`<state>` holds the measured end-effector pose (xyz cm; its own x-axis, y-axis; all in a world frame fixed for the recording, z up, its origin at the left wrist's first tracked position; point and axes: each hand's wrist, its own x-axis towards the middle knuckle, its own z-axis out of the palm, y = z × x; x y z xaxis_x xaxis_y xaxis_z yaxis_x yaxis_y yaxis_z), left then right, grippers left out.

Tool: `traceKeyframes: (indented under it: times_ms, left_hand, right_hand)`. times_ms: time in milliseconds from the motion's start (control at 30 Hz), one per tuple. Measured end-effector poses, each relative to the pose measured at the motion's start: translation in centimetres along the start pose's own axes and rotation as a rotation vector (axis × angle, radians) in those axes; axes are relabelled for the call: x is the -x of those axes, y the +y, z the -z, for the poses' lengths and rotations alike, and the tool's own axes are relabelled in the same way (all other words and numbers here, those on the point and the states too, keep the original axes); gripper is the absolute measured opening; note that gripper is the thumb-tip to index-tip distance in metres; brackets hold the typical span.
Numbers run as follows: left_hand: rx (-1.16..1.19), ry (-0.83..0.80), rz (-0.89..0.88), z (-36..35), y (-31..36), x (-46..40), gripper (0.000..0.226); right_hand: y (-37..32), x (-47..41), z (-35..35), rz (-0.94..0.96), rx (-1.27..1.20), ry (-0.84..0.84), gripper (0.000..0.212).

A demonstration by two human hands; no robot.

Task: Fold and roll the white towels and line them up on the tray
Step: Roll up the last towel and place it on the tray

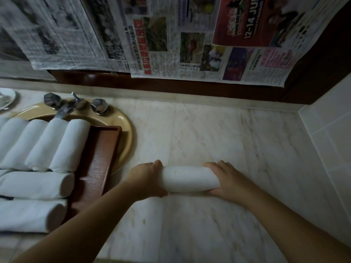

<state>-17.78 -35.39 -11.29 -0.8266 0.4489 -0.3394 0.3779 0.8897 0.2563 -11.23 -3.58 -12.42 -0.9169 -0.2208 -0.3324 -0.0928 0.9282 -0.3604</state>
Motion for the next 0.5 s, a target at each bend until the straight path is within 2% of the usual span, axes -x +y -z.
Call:
traceKeyframes:
  times_ms: [100, 233, 400, 500]
  left_hand:
    - [0.028, 0.019, 0.031, 0.3, 0.1, 2.9, 0.068]
    - [0.202, 0.107, 0.086, 0.6, 0.0, 7.2, 0.072]
    - [0.286, 0.297, 0.087, 0.8, 0.1, 13.2, 0.087]
    - [0.369, 0.432, 0.122, 0.8, -0.3, 16.7, 0.089]
  right_hand:
    - [-1.0, 0.8, 0.1, 0.037, 0.024, -0.011, 0.085]
    - [-2.3, 1.2, 1.7, 0.128, 0.058, 0.029, 0.083]
    - [-4.8, 1.6, 3.7, 0.267, 0.078, 0.105, 0.08]
    - [-6.7, 1.4, 4.3, 0.34, 0.08, 0.118, 0.079]
